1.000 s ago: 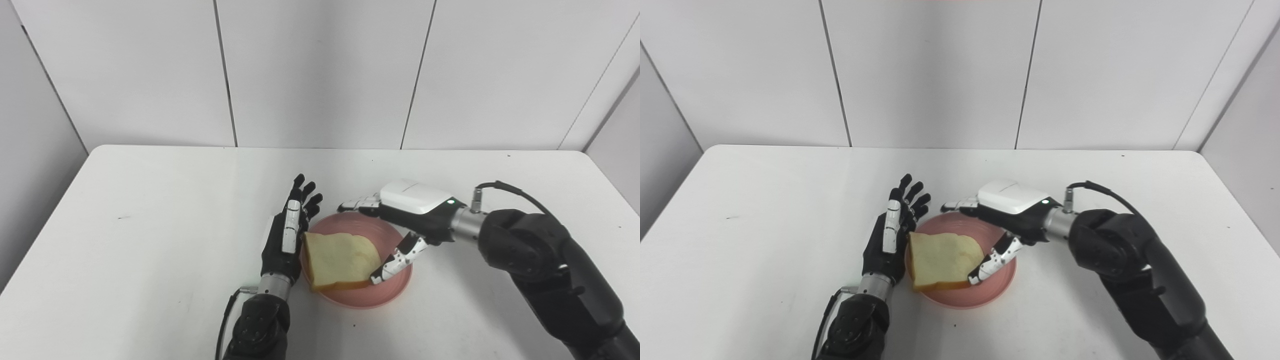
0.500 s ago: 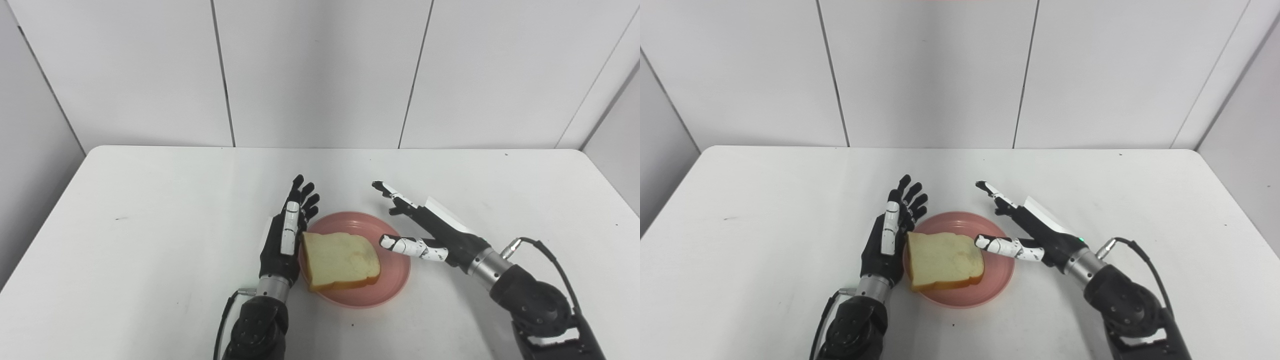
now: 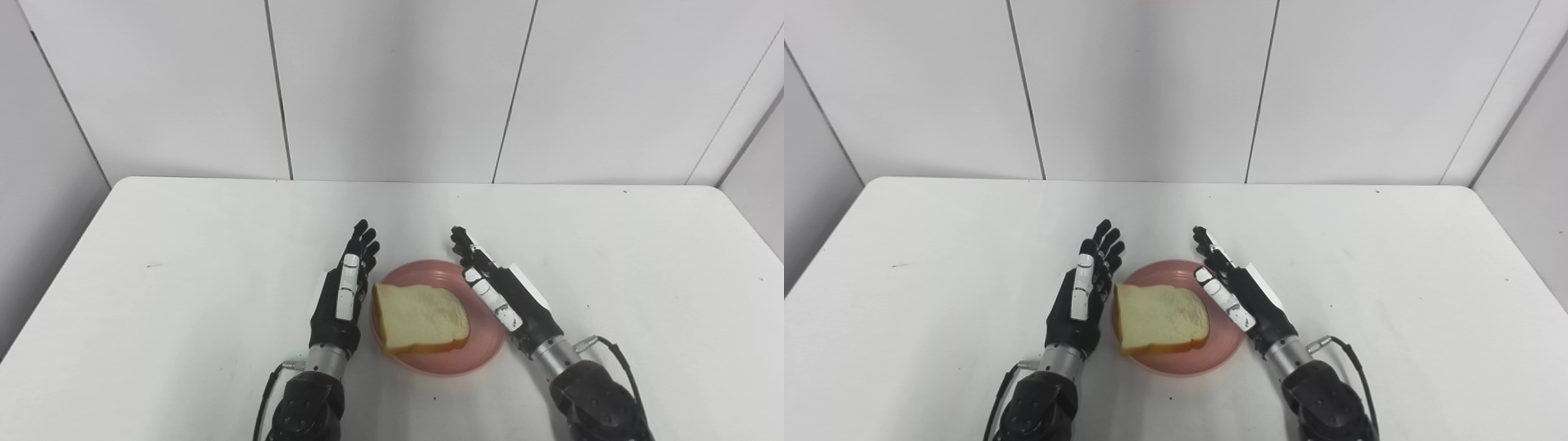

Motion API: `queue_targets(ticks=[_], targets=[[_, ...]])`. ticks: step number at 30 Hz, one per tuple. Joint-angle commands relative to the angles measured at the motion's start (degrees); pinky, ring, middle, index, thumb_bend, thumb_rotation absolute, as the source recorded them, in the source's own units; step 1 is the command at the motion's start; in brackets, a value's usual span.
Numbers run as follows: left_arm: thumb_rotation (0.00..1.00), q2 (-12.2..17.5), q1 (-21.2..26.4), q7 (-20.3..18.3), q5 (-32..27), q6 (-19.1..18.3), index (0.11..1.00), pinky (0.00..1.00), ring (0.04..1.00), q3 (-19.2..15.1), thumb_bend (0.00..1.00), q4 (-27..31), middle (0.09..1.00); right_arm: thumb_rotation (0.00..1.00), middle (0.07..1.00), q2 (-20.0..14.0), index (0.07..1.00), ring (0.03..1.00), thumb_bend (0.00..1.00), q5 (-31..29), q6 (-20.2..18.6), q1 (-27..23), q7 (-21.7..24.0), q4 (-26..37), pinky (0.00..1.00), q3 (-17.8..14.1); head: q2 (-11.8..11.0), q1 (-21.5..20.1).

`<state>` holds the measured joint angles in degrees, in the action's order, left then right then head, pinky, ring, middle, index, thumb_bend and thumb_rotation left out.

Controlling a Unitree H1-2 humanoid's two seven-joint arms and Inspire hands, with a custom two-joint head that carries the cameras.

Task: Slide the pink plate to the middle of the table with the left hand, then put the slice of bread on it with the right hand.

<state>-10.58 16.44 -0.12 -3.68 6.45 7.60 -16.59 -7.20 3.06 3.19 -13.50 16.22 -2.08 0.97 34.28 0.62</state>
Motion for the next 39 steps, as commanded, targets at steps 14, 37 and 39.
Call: queue_targets(ticks=[14,37,39], targets=[[1.00,0.90,-0.99,-0.14,1.79,-0.16,0.947,1.00,0.974,-0.63,0.67,2.03,0.976,0.94,1.000,4.59,1.000,1.000,0.75,-1.10,11.78,-2.69,-12.65,-3.40,1.00,-3.12,0.14,-0.53],[1.00,1.24,-0.85,-0.17,2.64,1.20,0.957,1.00,0.974,-0.90,0.65,1.58,0.979,0.95,1.000,6.17,1.000,1.000,0.71,-5.37,1.50,1.12,-16.02,3.55,1.00,-3.74,0.36,-0.34],[1.00,1.38,-0.89,-0.25,2.74,1.37,0.969,1.00,0.980,-0.86,0.66,1.70,0.986,0.97,1.000,5.95,1.000,1.000,0.69,-5.59,0.46,1.66,-15.59,3.76,1.00,-3.31,0.57,-0.27]])
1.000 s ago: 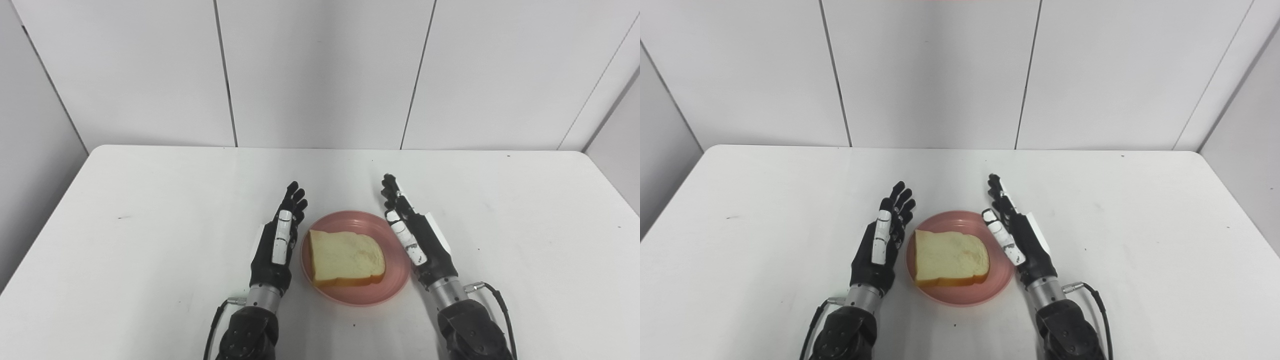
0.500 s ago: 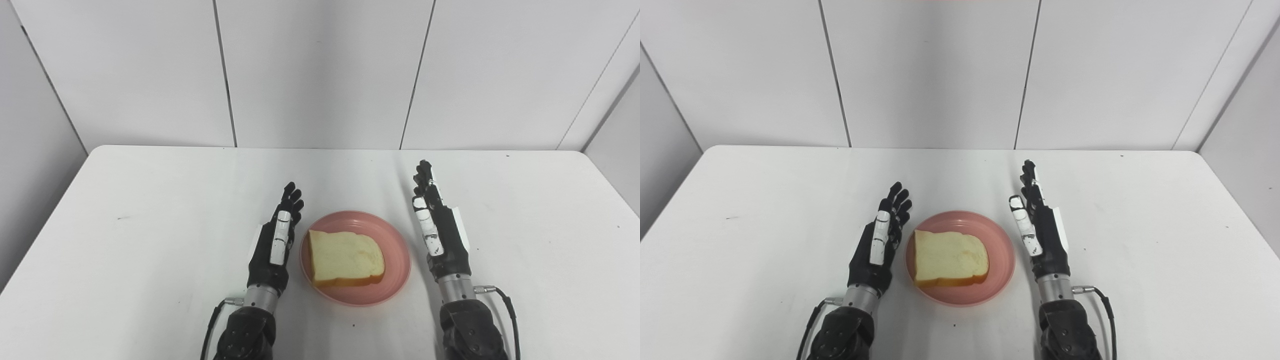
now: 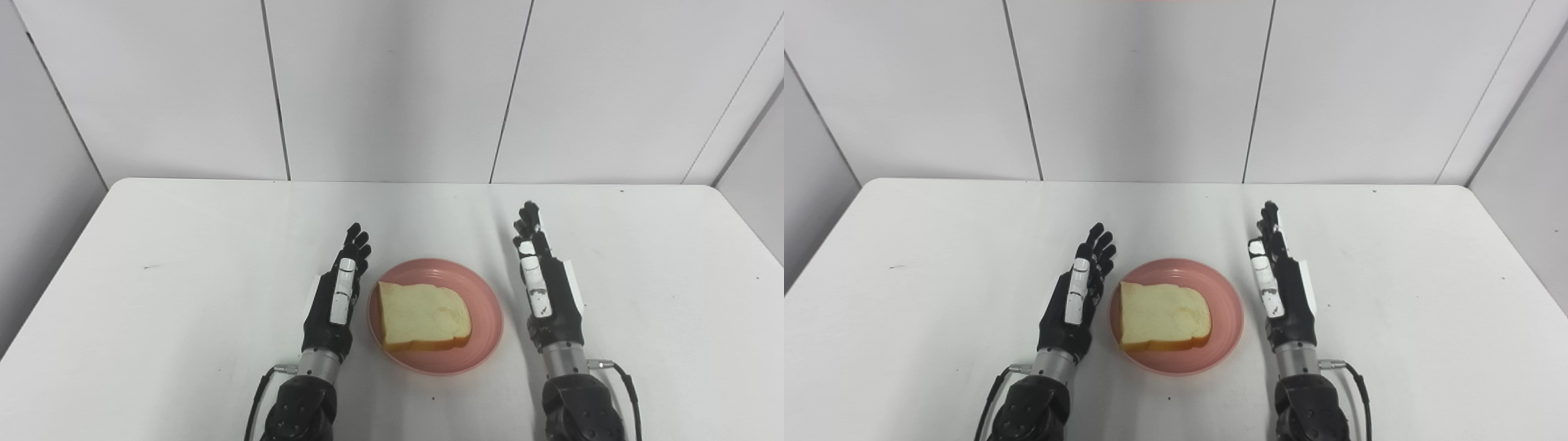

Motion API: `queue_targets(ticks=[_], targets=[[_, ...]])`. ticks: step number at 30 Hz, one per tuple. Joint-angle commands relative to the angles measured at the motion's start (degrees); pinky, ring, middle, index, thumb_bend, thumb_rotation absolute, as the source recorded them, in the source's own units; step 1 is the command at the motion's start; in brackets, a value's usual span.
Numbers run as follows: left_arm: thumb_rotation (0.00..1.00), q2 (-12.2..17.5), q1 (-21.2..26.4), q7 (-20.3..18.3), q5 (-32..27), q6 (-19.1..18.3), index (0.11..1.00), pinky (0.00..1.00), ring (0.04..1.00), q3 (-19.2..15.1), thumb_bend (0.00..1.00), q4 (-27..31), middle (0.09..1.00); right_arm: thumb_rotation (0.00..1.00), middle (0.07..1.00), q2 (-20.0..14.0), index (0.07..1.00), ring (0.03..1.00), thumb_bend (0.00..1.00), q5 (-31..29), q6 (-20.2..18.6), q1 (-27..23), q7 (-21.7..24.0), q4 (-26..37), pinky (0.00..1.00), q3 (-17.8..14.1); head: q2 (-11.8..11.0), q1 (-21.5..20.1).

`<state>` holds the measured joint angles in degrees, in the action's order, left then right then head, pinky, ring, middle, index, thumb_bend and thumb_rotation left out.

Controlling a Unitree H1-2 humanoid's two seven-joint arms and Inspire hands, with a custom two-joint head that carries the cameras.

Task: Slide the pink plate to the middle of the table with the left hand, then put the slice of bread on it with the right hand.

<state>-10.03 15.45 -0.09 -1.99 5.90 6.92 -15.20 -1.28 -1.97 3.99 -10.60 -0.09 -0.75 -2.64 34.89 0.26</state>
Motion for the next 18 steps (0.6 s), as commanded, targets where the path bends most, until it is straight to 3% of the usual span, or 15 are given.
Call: queue_targets(ticks=[1,7,18], targets=[[1.00,0.88,0.10,-0.41,0.89,1.89,0.973,1.00,0.981,-0.20,0.66,0.37,0.989,0.97,1.000,0.04,1.000,1.000,0.69,-0.85,-0.75,-0.96,0.92,2.62,1.00,0.49,-0.04,0.08],[1.00,0.92,0.11,-0.73,0.08,1.05,0.999,1.00,0.999,-0.46,0.68,1.27,1.000,0.98,1.000,-0.07,1.000,1.000,0.63,-1.83,-2.28,0.49,1.72,4.06,1.00,1.15,0.47,0.19],[1.00,0.68,0.61,-1.03,-0.10,0.59,1.000,1.00,1.000,-0.96,0.68,1.44,1.000,0.97,1.000,-0.43,1.000,1.000,0.62,-3.36,-4.64,1.59,2.00,5.73,1.00,0.73,0.57,0.38]])
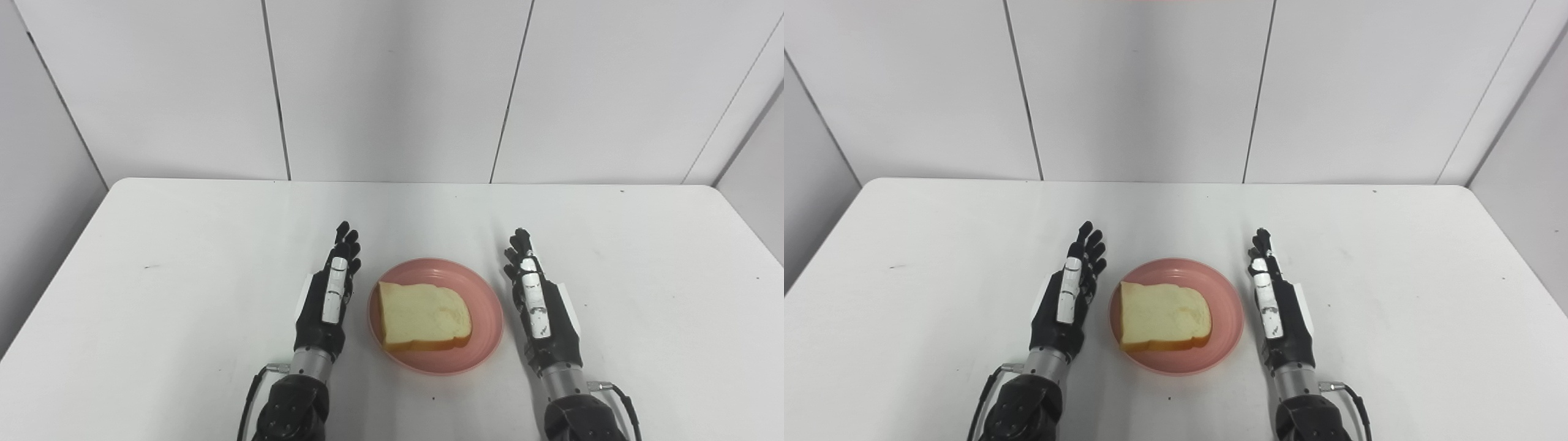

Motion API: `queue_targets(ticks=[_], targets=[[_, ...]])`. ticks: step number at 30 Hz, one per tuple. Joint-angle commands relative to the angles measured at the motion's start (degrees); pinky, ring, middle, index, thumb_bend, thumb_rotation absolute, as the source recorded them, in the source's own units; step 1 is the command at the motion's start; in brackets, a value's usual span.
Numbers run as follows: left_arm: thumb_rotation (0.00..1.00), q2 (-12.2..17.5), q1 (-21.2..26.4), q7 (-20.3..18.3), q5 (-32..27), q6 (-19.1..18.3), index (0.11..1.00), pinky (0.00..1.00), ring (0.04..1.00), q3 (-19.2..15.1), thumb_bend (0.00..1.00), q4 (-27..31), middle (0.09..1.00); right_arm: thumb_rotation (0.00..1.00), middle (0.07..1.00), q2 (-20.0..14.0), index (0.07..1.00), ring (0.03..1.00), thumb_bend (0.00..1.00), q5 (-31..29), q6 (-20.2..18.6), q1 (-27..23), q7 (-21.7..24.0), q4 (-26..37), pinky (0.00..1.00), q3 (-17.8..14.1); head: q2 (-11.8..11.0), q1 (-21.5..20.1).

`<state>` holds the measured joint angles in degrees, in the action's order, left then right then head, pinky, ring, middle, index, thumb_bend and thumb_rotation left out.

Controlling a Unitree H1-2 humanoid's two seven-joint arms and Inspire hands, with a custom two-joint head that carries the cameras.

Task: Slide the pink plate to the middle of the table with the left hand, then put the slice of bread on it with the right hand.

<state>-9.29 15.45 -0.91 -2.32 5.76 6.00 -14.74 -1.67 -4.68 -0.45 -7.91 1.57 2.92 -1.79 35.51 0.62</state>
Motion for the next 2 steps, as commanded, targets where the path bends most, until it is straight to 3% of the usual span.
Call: queue_targets(ticks=[1,2], targets=[[1.00,-0.10,0.58,-0.14,0.28,0.60,1.000,1.00,1.000,-0.08,0.68,1.20,1.000,0.97,1.000,-0.11,1.000,1.000,0.62,-0.52,-0.26,-1.08,0.33,2.20,1.00,-0.07,0.22,0.21],[1.00,-0.10,0.56,-0.11,0.30,0.48,1.000,1.00,1.000,-0.12,0.69,1.40,1.000,0.97,1.000,-0.14,1.000,1.000,0.62,-0.41,-0.27,-1.07,0.33,2.32,1.00,-0.02,0.35,0.24]])
